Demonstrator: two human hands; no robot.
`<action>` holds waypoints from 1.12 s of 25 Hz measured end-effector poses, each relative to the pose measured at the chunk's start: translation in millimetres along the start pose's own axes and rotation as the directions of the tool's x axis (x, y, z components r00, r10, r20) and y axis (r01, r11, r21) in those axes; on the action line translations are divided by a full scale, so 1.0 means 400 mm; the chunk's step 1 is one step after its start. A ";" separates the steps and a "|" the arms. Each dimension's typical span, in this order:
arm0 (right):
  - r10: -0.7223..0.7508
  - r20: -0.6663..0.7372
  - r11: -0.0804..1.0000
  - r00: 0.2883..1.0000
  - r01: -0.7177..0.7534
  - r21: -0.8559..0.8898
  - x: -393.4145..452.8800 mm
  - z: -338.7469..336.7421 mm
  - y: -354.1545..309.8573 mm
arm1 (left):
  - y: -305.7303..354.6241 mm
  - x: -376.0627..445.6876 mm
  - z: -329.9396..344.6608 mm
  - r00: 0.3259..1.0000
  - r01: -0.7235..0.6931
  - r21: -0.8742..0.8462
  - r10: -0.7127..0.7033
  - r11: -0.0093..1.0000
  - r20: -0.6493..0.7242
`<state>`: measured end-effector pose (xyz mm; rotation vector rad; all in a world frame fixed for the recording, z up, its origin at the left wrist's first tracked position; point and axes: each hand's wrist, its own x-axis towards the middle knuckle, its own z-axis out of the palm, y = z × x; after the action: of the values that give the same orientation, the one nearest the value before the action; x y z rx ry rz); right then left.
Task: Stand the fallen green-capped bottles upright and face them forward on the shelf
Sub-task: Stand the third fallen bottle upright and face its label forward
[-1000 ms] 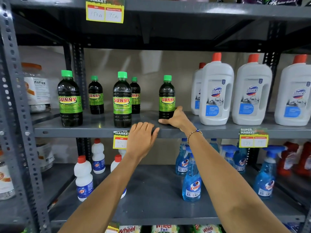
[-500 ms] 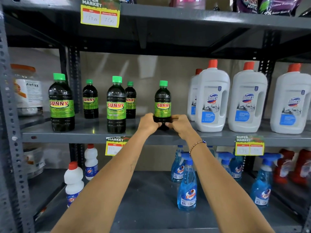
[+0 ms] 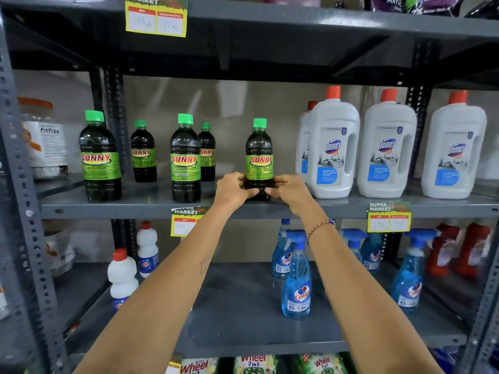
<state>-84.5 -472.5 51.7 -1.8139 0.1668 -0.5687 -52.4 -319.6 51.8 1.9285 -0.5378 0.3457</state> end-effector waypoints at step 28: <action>-0.512 -0.126 0.858 0.850 0.500 -0.117 -0.197 0.132 -0.110 | -0.017 -0.128 -0.119 0.761 -0.416 0.008 0.353 0.910 -0.545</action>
<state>-136.5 -382.0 58.4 -1.8951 -0.2015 -1.0905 -92.7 -263.0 41.5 1.4993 -0.5569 1.0684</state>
